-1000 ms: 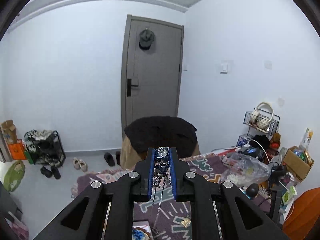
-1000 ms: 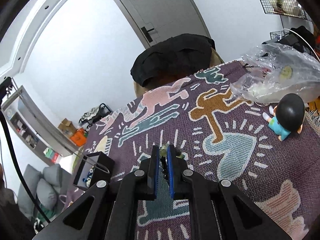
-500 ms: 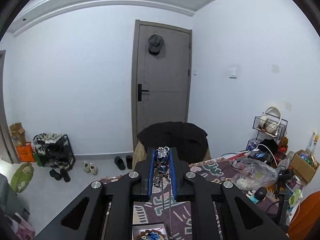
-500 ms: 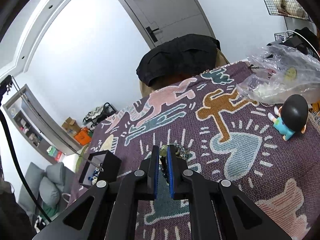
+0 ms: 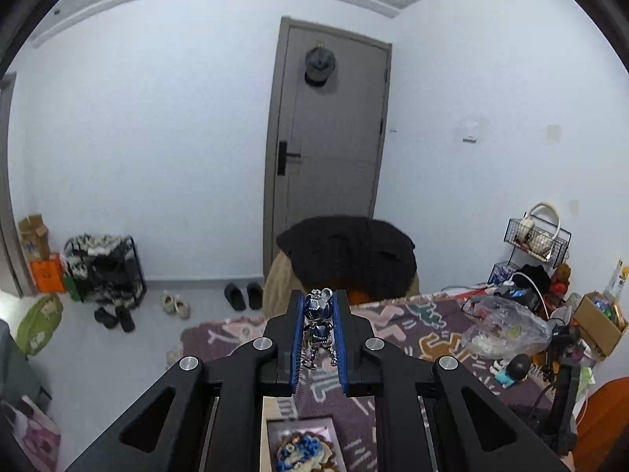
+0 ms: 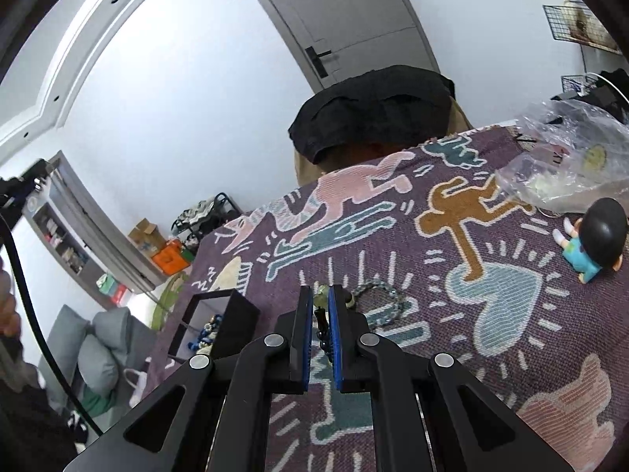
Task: Organize jewelry
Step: 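Carry the silver charm chain over the black box and open the left tool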
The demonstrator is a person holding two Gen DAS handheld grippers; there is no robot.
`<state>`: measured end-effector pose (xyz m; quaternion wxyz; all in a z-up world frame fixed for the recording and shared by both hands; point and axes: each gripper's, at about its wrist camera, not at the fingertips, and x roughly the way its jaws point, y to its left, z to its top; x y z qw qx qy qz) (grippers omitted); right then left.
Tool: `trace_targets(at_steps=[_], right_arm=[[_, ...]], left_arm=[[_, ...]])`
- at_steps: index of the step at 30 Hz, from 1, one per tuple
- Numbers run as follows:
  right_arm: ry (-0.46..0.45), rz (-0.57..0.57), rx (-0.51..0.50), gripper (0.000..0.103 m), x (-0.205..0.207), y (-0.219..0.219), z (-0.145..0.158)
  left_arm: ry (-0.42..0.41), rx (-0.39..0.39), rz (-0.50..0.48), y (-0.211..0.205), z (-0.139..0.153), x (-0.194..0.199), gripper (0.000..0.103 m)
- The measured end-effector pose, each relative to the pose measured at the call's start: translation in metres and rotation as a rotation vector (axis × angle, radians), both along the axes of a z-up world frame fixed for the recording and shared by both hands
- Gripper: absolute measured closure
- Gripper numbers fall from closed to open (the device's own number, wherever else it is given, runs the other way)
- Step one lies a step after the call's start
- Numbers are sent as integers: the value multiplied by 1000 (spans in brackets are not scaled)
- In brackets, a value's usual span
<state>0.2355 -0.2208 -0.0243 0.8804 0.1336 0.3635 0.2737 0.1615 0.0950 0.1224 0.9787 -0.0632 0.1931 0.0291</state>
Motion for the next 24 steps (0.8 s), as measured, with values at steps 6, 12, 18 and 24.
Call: trace_targets(at_steps=[6, 12, 18, 24], right_arm=[[-4, 22, -9, 94, 2, 16, 4], [-17, 60, -24, 94, 2, 45, 10], [-24, 117, -37, 94, 4, 81, 15], [-22, 179, -42, 94, 4, 119, 16]], left_arm=[[74, -68, -24, 10, -48, 5, 88], [165, -149, -50, 9, -104, 14, 88], [193, -263, -71, 22, -140, 12, 51], [117, -292, 13, 49, -140, -13, 17]])
